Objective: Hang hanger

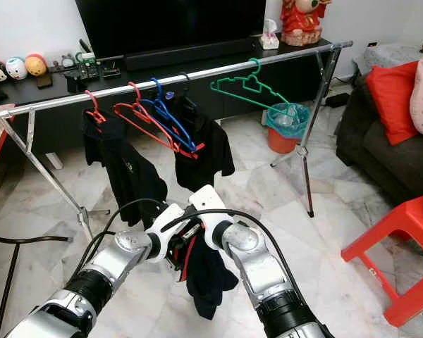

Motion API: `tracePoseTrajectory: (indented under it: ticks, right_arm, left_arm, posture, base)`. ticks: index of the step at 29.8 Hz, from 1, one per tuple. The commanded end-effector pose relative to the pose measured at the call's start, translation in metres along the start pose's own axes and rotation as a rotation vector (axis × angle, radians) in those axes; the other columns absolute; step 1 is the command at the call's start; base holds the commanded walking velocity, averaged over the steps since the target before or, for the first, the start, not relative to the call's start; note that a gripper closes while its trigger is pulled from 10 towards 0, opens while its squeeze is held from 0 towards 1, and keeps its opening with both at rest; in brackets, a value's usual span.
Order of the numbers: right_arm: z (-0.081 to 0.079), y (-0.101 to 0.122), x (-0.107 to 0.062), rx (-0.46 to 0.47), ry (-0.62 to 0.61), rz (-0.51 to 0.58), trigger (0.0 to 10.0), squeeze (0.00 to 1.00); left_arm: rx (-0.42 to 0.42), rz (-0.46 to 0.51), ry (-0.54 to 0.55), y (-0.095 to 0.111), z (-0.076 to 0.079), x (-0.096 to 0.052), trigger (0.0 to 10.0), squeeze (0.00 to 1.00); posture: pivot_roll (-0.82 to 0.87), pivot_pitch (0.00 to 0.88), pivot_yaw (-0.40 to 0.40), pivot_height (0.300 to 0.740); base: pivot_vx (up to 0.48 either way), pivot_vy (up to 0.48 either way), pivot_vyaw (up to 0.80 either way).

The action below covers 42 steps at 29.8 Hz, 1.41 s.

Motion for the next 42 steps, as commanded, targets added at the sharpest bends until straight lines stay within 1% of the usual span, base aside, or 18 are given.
tracePoseTrajectory:
  ticks: [1, 2, 3, 4, 10, 23, 31, 32, 36, 38, 42]
  right_arm:
    - [-0.007, 0.013, 0.000, -0.017, 0.025, 0.059, 10.0, 0.00]
    - [-0.007, 0.013, 0.000, -0.012, 0.027, 0.060, 10.0, 0.59]
    - [-0.007, 0.013, 0.000, -0.008, 0.028, 0.062, 10.0, 0.59]
    - [-0.007, 0.012, 0.000, -0.002, 0.026, 0.062, 10.0, 1.00]
    - [-0.009, 0.013, 0.000, 0.000, 0.031, 0.066, 10.0, 1.00]
    - [-0.012, 0.017, 0.000, 0.013, 0.051, 0.090, 10.0, 1.00]
    - [-0.014, 0.008, 0.000, 0.007, 0.070, 0.049, 10.0, 1.00]
    - [-0.016, 0.006, -0.001, -0.017, 0.093, 0.027, 10.0, 1.00]
    - [-0.017, 0.001, -0.003, -0.046, 0.120, -0.005, 10.0, 1.00]
    - [-0.019, -0.003, -0.005, -0.085, 0.138, -0.033, 10.0, 1.00]
    - [-0.019, -0.005, -0.007, -0.087, 0.146, -0.041, 10.0, 1.00]
  left_arm:
    - [-0.010, -0.023, -0.010, -0.004, 0.001, -0.001, 0.0, 0.00]
    - [-0.010, -0.023, -0.009, -0.004, 0.001, -0.001, 0.0, 0.00]
    - [-0.010, -0.024, -0.008, -0.004, 0.001, -0.001, 0.0, 0.00]
    - [-0.011, -0.025, -0.006, -0.004, 0.001, -0.001, 0.0, 0.00]
    - [-0.011, -0.028, 0.004, -0.005, -0.002, -0.002, 0.0, 0.00]
    - [-0.009, -0.033, 0.004, -0.004, -0.003, -0.001, 0.0, 0.00]
    - [-0.009, -0.032, 0.004, -0.004, -0.003, -0.002, 0.0, 0.00]
    - [-0.009, -0.032, 0.004, -0.004, -0.003, -0.002, 0.0, 0.00]
    - [-0.009, -0.034, 0.005, -0.005, -0.002, -0.002, 0.0, 0.00]
    - [-0.010, -0.034, 0.007, -0.005, -0.003, -0.002, 0.0, 0.00]
    - [-0.011, -0.033, 0.014, -0.004, -0.004, -0.002, 0.0, 0.00]
  posture:
    - [0.00, 0.016, 0.094, 0.740]
    - [0.00, 0.016, 0.094, 0.740]
    - [0.00, 0.016, 0.094, 0.740]
    - [0.00, 0.017, 0.096, 0.740]
    - [0.00, 0.018, 0.097, 0.740]
    - [0.00, 0.014, 0.098, 0.740]
    - [0.00, 0.015, 0.098, 0.740]
    - [0.00, 0.014, 0.098, 0.740]
    - [0.00, 0.017, 0.099, 0.740]
    - [0.00, 0.016, 0.098, 0.740]
    - [0.00, 0.016, 0.098, 0.740]
  base:
    - [0.000, 0.000, 0.00]
    - [0.000, 0.000, 0.00]
    - [0.000, 0.000, 0.00]
    - [0.000, 0.000, 0.00]
    - [0.000, 0.000, 0.00]
    - [0.000, 0.000, 0.00]
    - [0.000, 0.000, 0.00]
    - [0.000, 0.000, 0.00]
    - [0.000, 0.000, 0.00]
    - [0.000, 0.000, 0.00]
    - [0.000, 0.000, 0.00]
Point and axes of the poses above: a point about 5 cm out from each wrist's last joint towards the gripper, its own x axis pointing out of the wrist towards the gripper, its own y axis along the axis of the wrist's last joint, z = x × y, the point moved 1 cm from there along x, pointing out of the wrist towards the gripper, and after that the axes turned 12 degrees about x, right-handed, at the moved point
